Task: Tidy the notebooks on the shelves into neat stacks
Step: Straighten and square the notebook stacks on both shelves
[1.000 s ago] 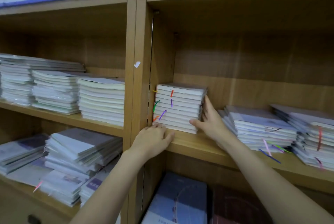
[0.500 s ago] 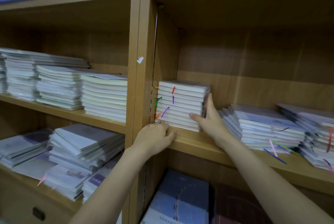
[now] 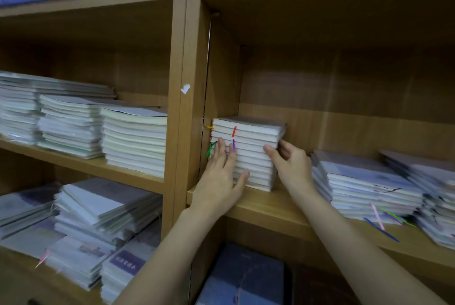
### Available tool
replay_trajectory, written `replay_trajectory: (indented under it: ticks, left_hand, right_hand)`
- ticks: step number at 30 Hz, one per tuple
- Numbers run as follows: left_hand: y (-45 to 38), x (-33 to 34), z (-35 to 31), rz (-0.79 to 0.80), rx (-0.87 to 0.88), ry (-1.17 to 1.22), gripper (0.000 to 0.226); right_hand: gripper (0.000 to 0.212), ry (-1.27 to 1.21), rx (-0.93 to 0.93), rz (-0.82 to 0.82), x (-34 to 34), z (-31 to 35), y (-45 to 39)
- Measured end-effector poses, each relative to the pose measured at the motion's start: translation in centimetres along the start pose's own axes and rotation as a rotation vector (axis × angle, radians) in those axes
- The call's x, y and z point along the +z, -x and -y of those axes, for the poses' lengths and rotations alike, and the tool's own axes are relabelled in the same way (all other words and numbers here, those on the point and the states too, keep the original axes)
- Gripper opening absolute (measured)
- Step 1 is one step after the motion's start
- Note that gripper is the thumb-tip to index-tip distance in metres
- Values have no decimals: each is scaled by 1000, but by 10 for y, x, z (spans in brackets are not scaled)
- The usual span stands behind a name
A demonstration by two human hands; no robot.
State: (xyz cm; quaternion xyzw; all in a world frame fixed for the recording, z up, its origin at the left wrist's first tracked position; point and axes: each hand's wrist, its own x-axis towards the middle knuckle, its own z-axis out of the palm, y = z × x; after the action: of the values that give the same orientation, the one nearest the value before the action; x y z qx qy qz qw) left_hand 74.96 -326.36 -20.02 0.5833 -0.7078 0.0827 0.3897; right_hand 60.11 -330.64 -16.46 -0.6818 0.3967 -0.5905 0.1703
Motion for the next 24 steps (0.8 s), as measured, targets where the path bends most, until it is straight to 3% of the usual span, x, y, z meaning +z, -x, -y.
replay_trajectory:
  ticks: [10,15,21,24]
  left_hand:
    - [1,0,3,-14,7,-10,69]
    - [4,5,4,-85,-27,8,68]
    - [2,1,4,-3,-28,28,65]
    - [5,-3,4,-37,-36,82,63]
  right_hand:
    - [35,107,-34,58,0,-1,4]
    - [68,38,-21,102,3,5,11]
    - [72,32,26,274,-2,8,12]
    - [75,57,39,218,-15,7,27]
